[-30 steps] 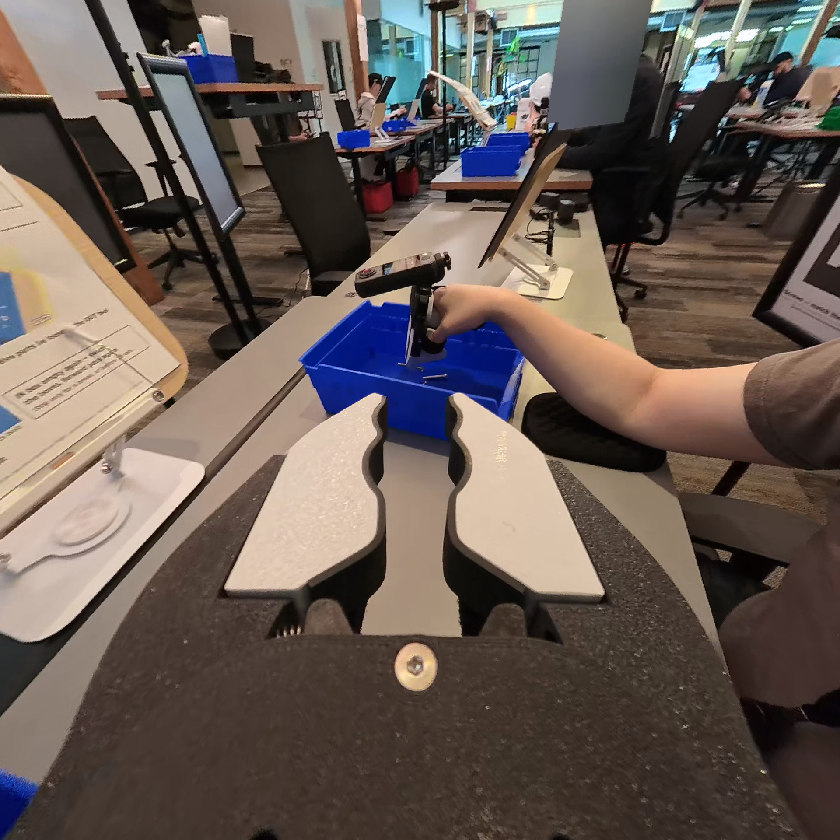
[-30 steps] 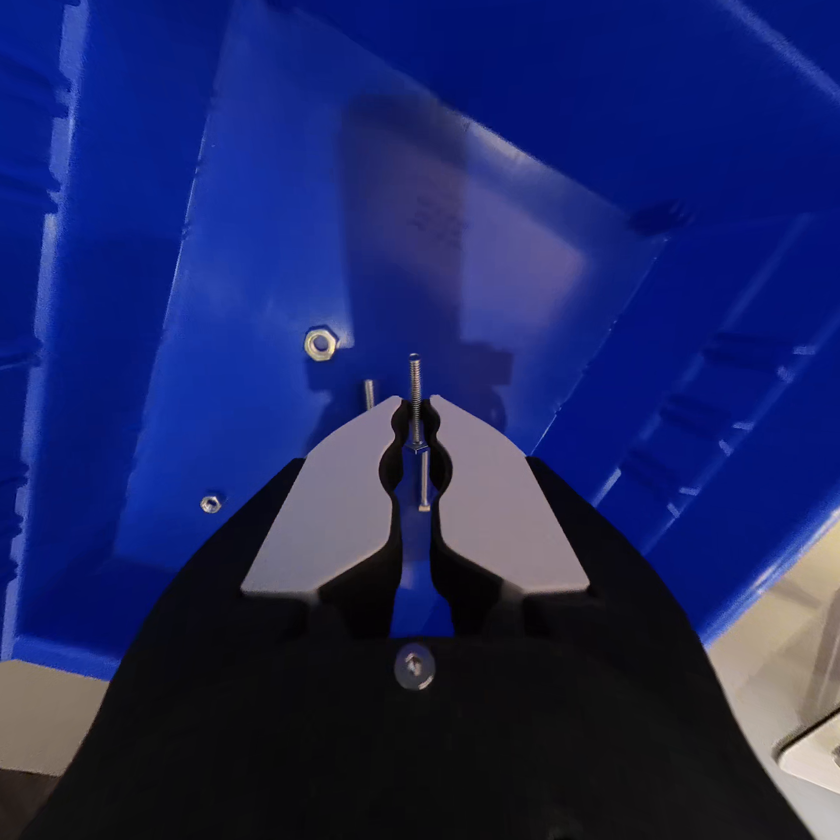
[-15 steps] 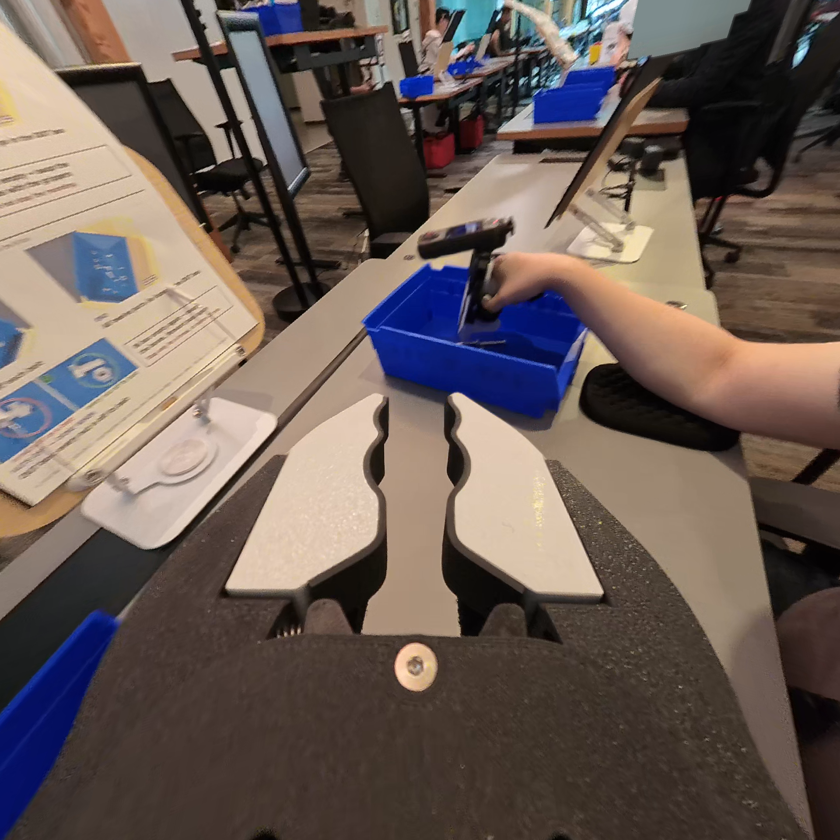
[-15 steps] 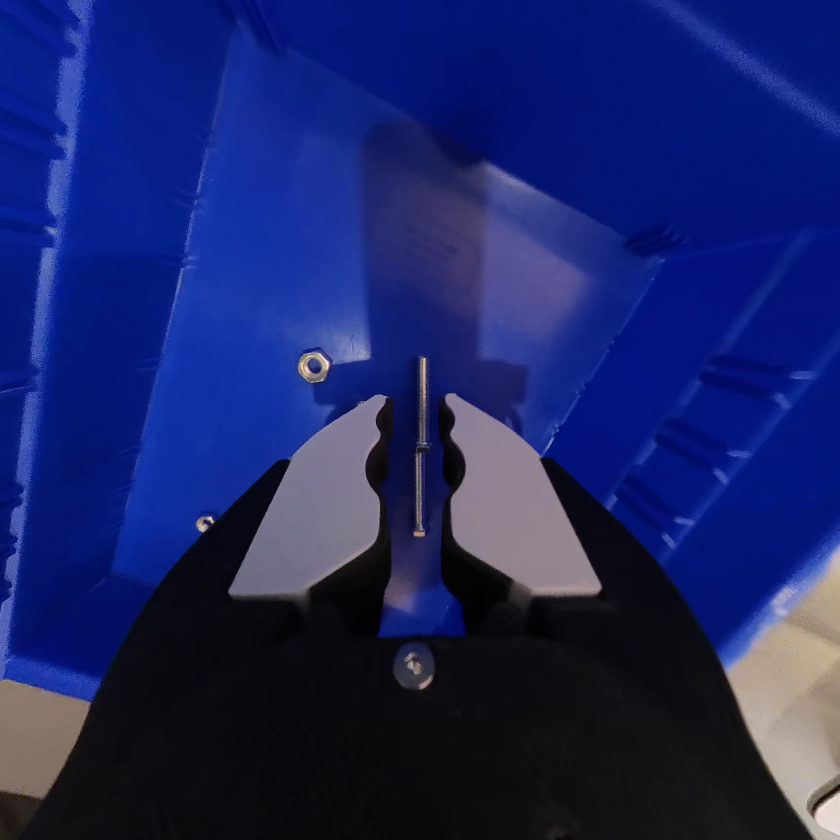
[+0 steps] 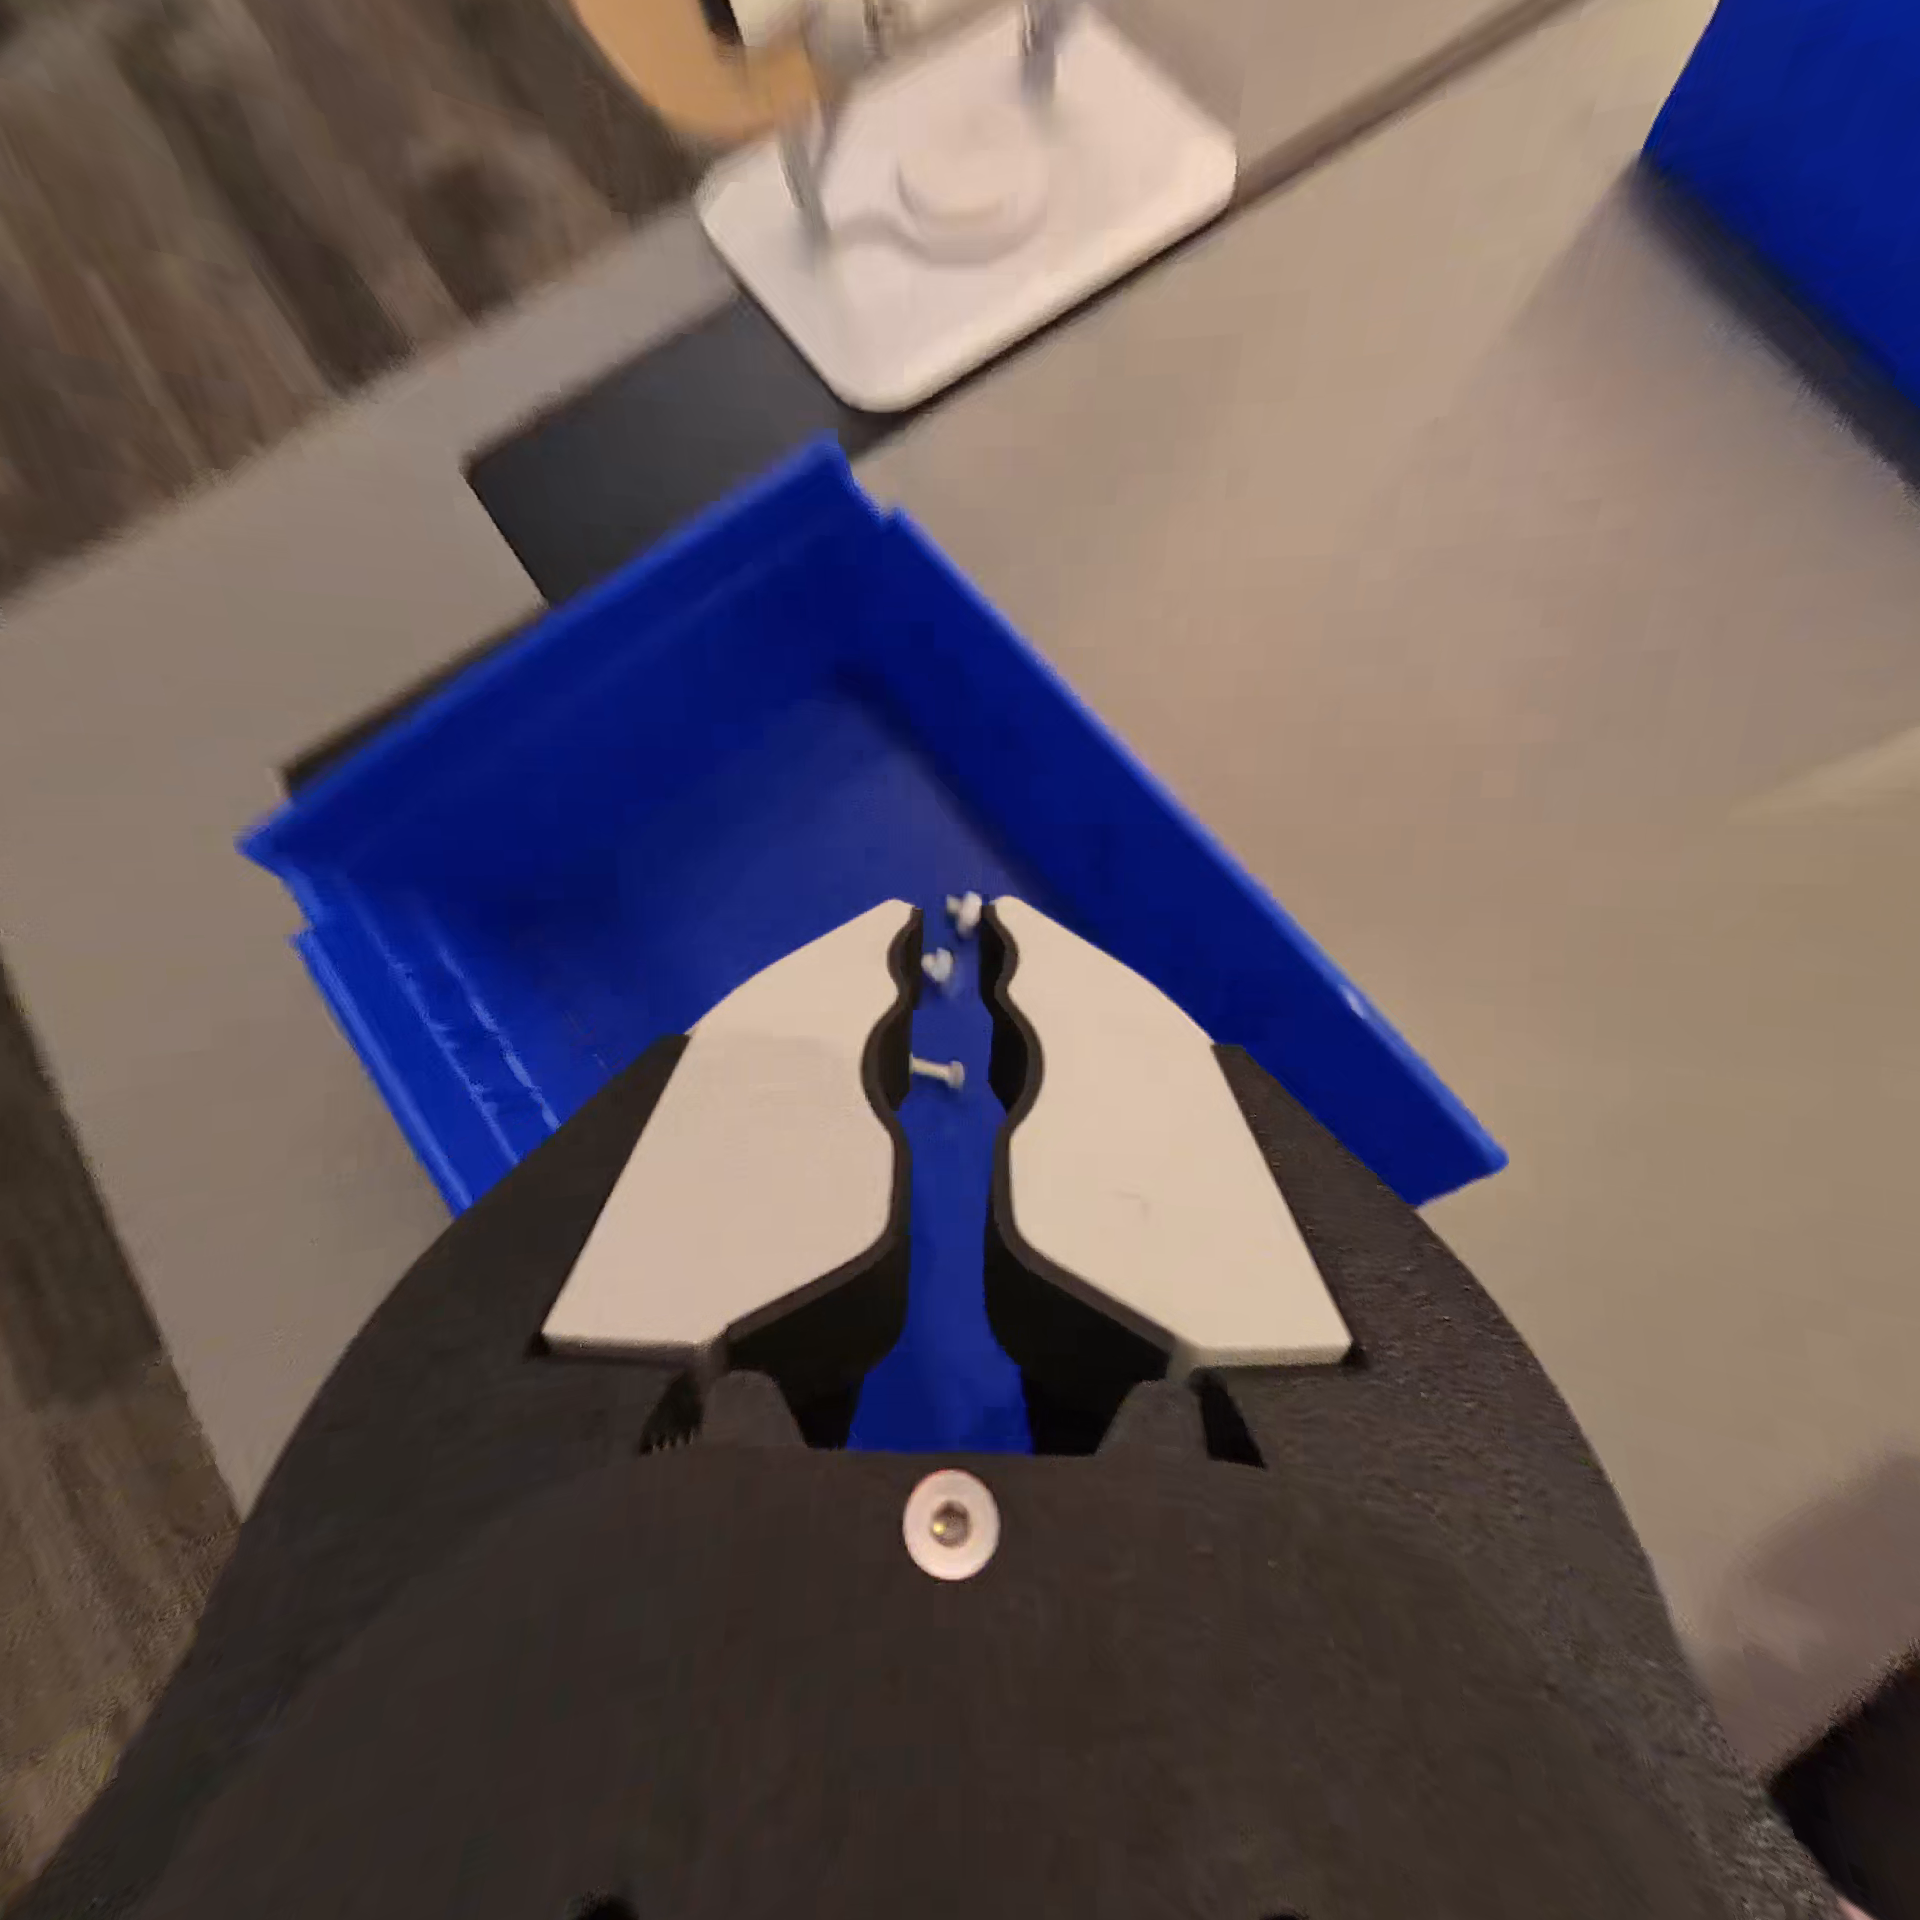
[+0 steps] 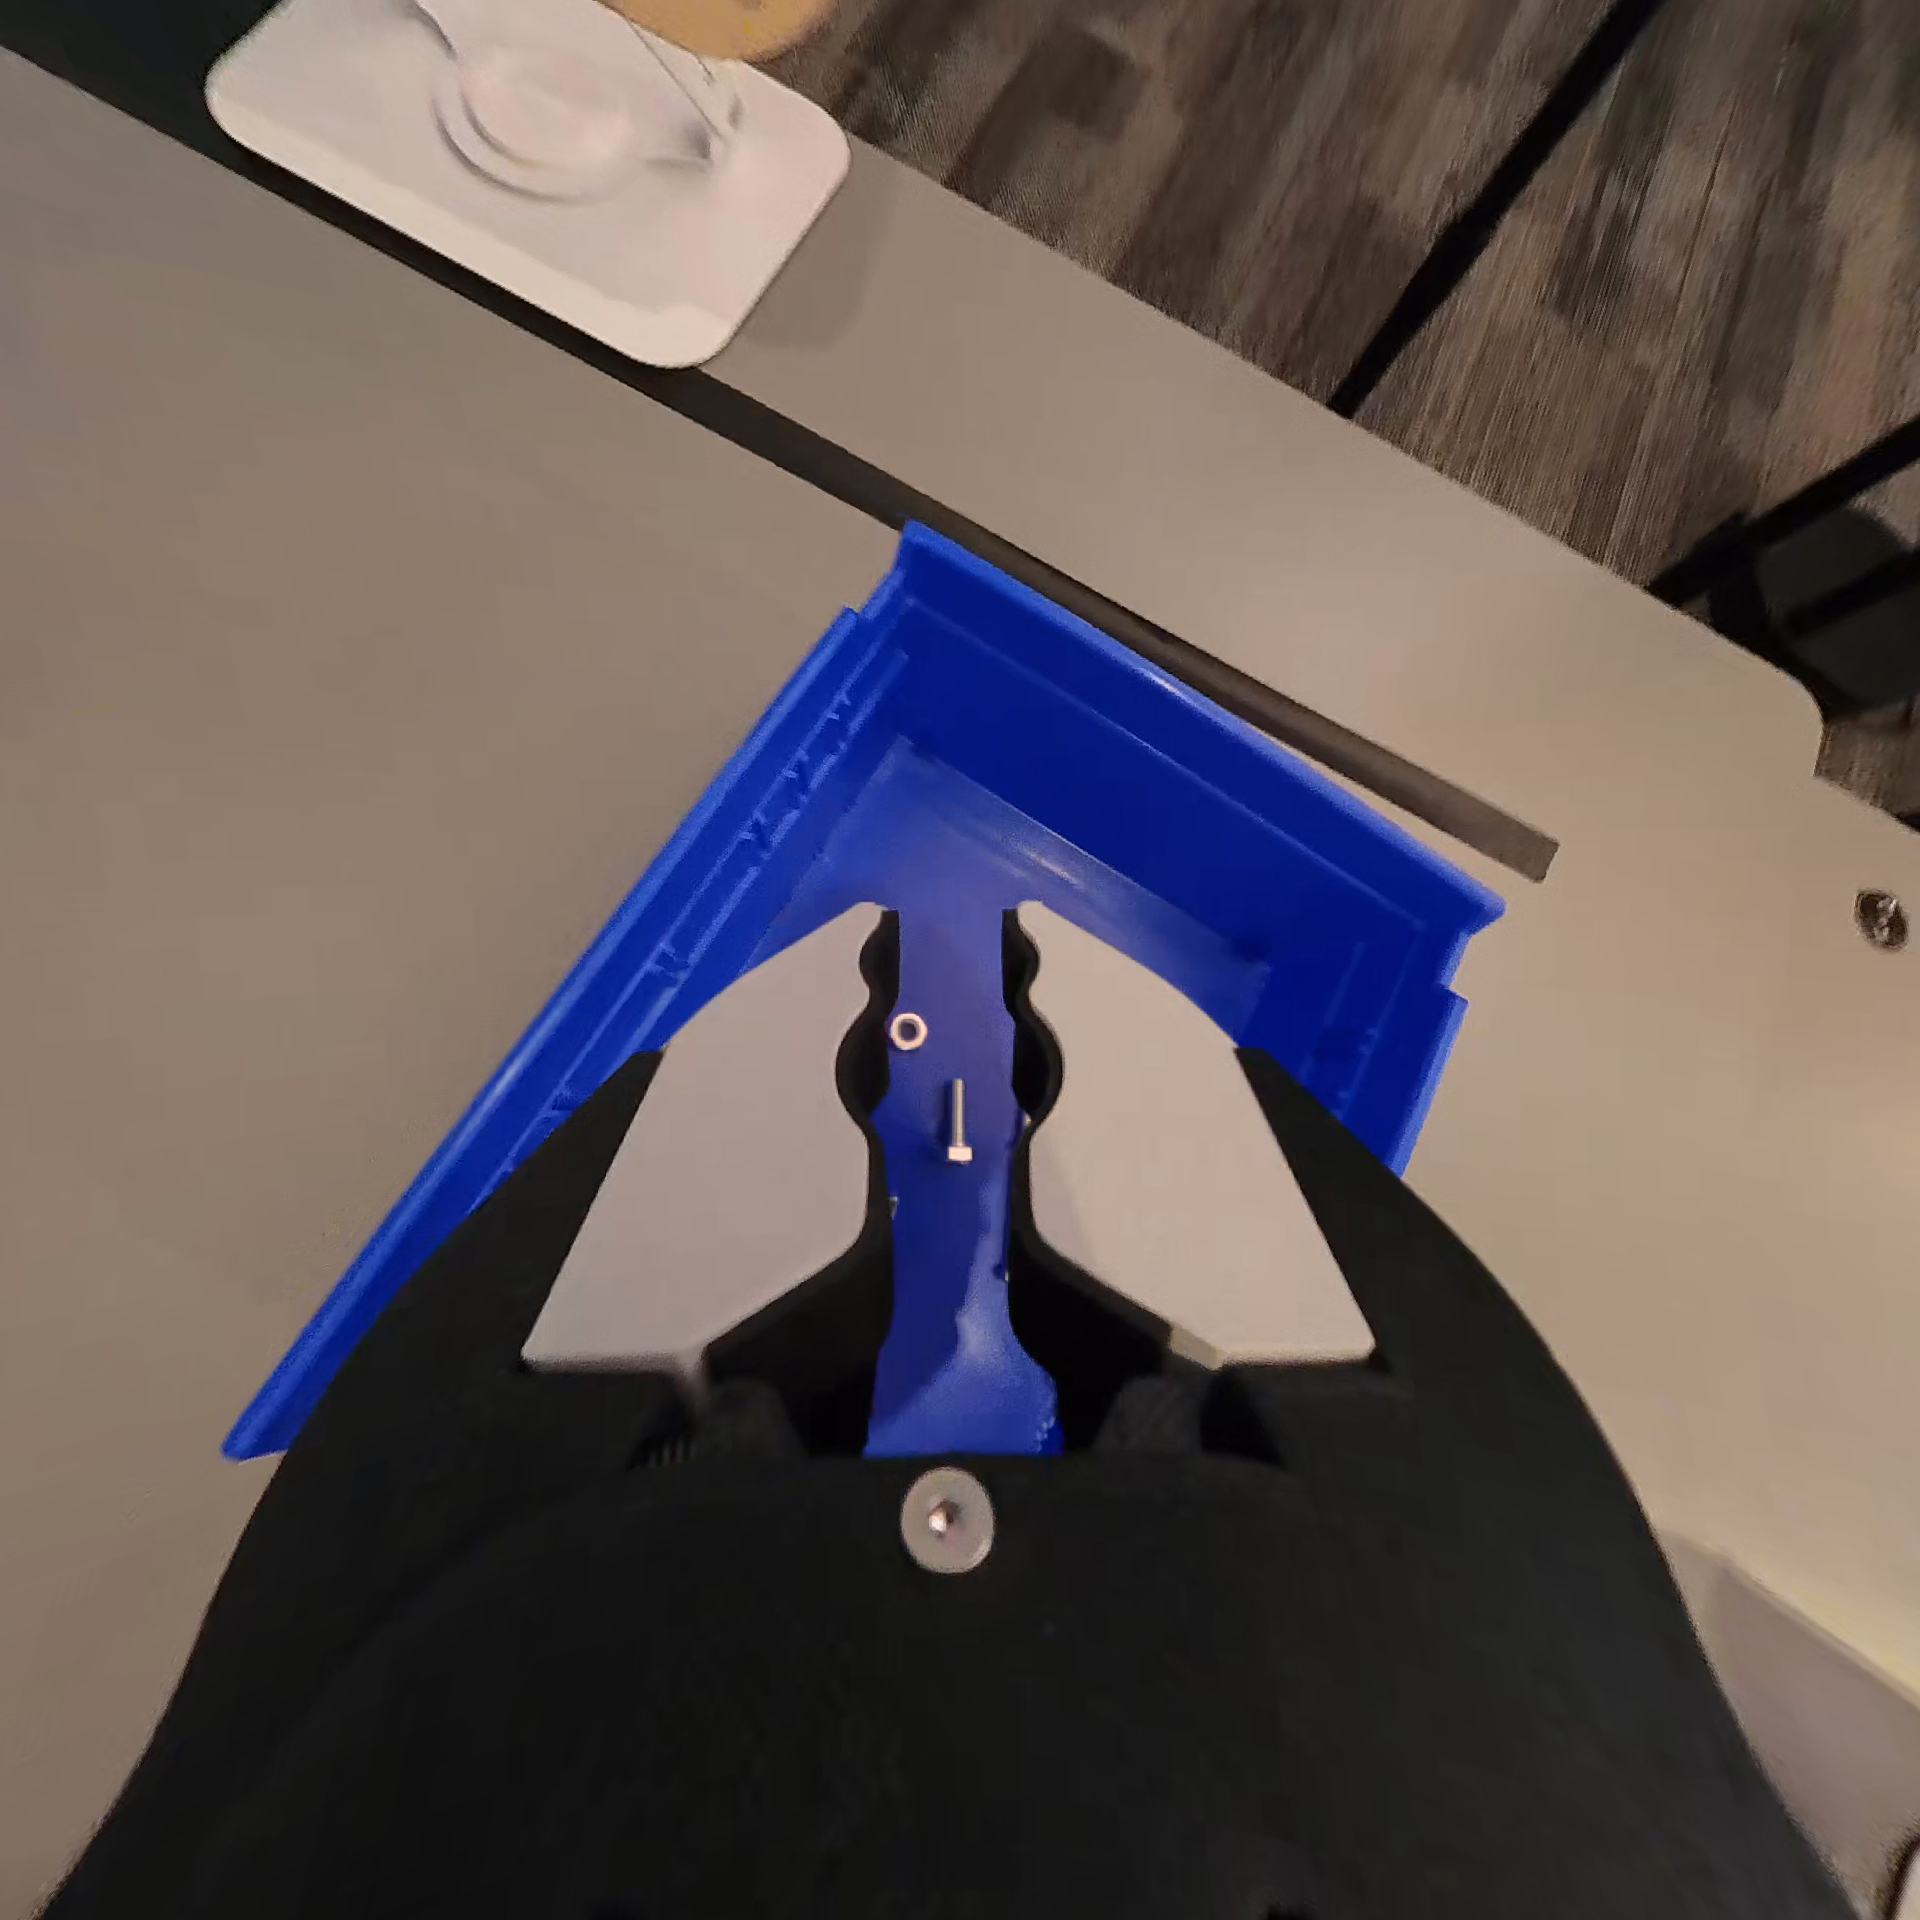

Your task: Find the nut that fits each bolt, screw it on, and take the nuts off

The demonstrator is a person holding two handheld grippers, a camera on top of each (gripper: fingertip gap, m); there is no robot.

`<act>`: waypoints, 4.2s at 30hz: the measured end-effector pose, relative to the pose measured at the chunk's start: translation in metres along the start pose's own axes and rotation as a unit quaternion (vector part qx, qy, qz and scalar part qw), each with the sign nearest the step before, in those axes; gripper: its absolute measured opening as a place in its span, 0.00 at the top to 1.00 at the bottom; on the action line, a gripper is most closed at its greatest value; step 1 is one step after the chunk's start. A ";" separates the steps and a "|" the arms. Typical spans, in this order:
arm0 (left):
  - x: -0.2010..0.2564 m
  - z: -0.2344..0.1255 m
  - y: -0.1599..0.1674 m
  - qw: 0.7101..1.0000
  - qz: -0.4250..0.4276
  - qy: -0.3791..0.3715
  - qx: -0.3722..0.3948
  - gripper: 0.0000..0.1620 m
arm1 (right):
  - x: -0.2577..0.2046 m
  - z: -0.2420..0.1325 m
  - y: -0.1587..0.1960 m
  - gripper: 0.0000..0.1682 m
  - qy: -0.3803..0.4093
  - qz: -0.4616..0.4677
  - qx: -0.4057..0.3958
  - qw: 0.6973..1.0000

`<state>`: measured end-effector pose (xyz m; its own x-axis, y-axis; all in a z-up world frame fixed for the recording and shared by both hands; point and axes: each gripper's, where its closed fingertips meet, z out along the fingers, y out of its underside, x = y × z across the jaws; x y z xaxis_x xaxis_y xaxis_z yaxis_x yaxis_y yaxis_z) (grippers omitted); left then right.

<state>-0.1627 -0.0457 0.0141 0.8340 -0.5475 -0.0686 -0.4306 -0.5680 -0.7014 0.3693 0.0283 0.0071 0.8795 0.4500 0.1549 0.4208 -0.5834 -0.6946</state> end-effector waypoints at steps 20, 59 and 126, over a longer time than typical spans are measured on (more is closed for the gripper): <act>-0.015 0.103 0.084 0.981 0.049 0.052 -0.179 0.83 | -0.027 0.009 0.001 0.88 -0.009 -0.063 -0.032 0.997; -0.017 0.124 0.100 0.948 -0.179 -0.005 -0.262 0.84 | -0.042 0.024 0.008 0.88 -0.008 -0.106 -0.066 0.992; 0.256 -0.016 -0.115 0.885 0.265 0.244 0.296 0.89 | -0.293 -0.113 -0.096 0.90 -0.545 -0.084 0.346 0.759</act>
<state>0.0952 -0.1303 0.0883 0.2589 -0.9225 -0.2864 -0.3411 0.1901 -0.9206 0.0963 -0.1237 0.1081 -0.0396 0.9908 -0.1291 -0.0435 -0.1308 -0.9905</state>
